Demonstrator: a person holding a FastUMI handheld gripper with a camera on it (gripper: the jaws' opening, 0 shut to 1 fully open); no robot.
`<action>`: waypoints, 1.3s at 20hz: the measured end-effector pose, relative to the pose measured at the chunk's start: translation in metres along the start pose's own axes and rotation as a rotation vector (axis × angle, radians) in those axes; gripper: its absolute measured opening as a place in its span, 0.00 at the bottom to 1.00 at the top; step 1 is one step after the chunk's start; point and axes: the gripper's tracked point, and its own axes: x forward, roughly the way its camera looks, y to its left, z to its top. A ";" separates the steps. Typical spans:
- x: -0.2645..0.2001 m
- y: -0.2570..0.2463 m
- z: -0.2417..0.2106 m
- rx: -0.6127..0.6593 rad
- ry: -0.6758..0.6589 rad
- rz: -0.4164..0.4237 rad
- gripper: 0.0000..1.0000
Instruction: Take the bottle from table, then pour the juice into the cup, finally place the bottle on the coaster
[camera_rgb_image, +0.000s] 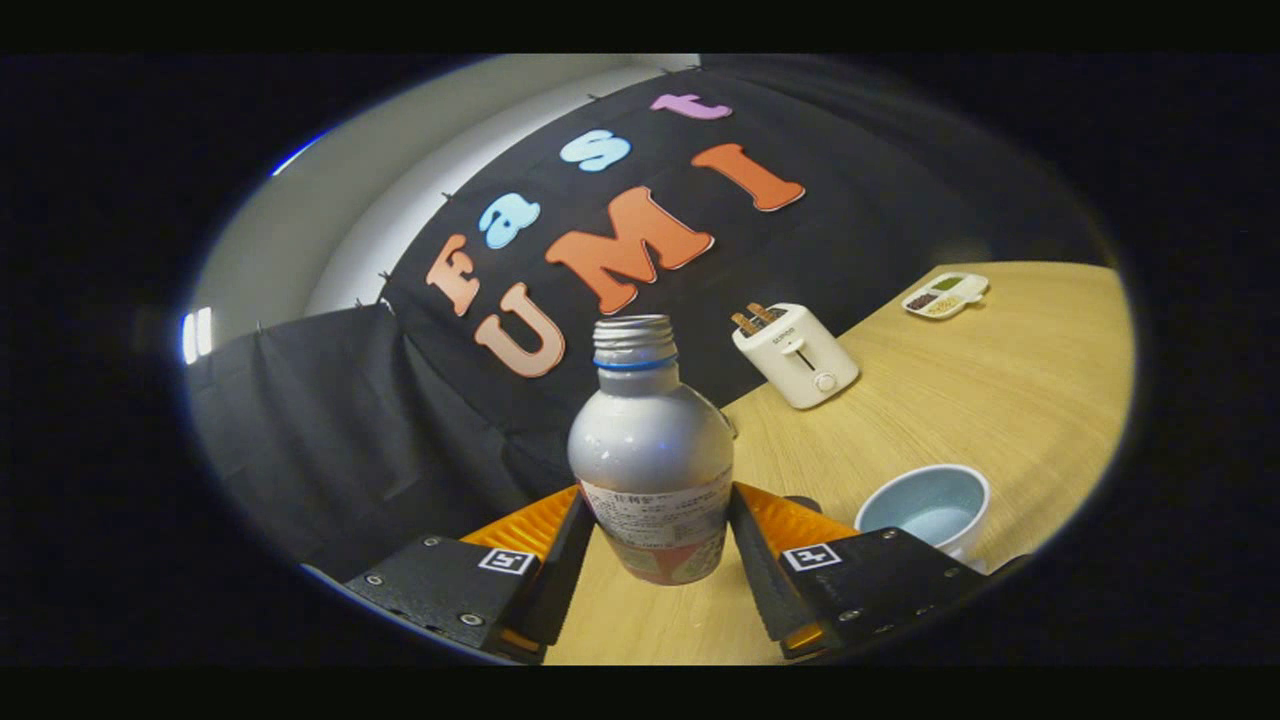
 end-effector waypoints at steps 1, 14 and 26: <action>0.007 -0.003 -0.001 -0.054 -0.001 -0.017 0.75; 0.077 -0.031 -0.043 -0.369 0.078 -0.137 0.75; 0.100 -0.054 -0.056 -0.495 0.091 -0.229 0.75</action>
